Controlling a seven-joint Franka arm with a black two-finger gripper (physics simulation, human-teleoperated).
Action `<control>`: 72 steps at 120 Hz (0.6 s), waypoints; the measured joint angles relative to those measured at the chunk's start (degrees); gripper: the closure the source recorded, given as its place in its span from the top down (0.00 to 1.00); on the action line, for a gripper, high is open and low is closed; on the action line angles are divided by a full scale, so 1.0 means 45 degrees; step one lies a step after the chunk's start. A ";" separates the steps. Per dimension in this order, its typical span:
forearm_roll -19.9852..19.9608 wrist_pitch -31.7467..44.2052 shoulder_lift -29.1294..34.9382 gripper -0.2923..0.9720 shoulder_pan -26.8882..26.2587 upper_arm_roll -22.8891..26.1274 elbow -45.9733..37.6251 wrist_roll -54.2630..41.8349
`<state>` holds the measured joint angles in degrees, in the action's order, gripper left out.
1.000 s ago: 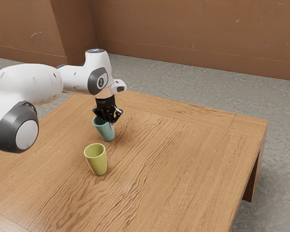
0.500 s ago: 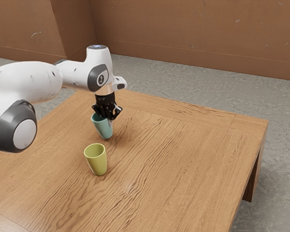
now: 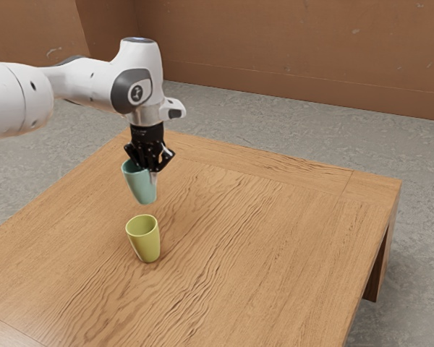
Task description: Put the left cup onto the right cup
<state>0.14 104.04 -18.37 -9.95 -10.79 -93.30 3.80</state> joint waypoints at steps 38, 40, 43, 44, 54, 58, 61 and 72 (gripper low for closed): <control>0.0248 -0.0263 0.0918 0.15 -0.0460 0.0027 -0.1139 0.0521; 0.0259 -0.0268 0.0980 0.15 -0.0486 0.0032 -0.1193 0.0544; 0.0275 -0.0275 0.1078 0.15 -0.0518 0.0037 -0.1279 0.0580; 0.0279 -0.0277 0.1119 0.15 -0.0528 0.0039 -0.1316 0.0592; 0.0308 -0.0292 0.1405 0.15 -0.0603 0.0045 -0.1600 0.0711; 0.0320 -0.0295 0.1485 0.15 -0.0622 0.0046 -0.1695 0.0756; 0.0334 -0.0297 0.1535 0.15 -0.0635 0.0047 -0.1760 0.0789; 0.0368 -0.0254 0.1700 0.15 -0.0649 0.0057 -0.2037 0.0903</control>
<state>1.79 102.90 -10.72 -12.87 -10.53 -102.47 7.86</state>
